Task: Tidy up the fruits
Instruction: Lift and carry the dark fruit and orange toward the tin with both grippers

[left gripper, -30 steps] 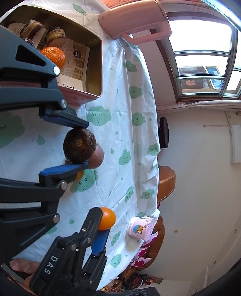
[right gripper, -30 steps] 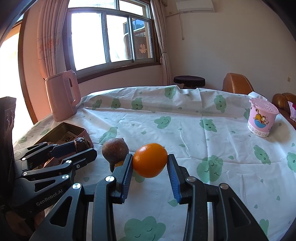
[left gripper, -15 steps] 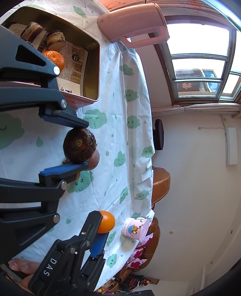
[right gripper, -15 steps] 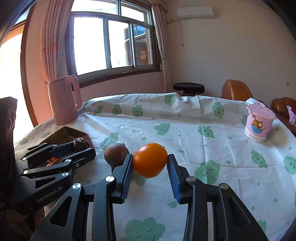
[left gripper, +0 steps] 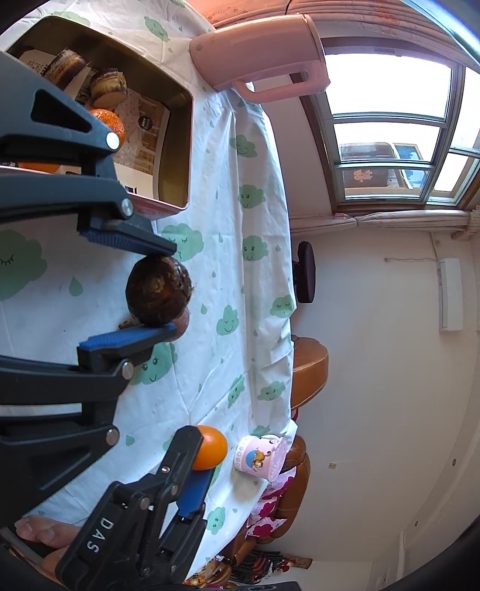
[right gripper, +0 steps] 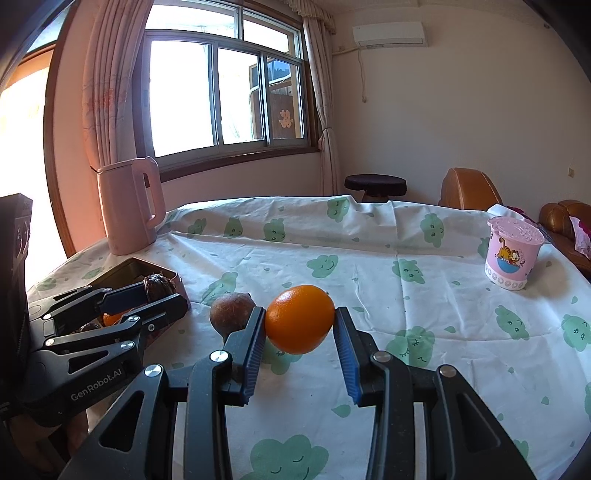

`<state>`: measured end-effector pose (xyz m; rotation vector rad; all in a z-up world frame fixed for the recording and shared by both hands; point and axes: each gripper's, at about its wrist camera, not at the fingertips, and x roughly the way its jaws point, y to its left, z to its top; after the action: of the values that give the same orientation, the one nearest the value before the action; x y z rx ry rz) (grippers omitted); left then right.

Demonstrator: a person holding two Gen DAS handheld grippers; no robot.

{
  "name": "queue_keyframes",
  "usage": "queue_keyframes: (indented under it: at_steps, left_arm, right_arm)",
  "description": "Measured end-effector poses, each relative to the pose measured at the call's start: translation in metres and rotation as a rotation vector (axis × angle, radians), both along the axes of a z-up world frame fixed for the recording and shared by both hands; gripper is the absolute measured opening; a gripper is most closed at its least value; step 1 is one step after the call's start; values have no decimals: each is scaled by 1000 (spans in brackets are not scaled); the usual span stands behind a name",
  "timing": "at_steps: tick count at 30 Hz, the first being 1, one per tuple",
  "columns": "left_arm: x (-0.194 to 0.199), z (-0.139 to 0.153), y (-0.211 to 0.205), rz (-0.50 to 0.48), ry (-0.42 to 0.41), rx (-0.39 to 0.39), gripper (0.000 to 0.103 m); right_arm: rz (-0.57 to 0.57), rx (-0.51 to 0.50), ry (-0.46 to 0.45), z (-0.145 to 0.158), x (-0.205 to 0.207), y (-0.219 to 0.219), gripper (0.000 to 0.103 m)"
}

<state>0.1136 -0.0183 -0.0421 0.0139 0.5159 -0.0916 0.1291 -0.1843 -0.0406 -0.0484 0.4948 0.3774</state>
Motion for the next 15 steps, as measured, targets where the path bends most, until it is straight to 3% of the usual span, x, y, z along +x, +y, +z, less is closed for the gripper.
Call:
queue_keyframes:
  at_steps: [15]
  left_arm:
    - [-12,5,2,23,-71,6,39]
  right_arm:
    - [0,6,-76,6,-14,0,39]
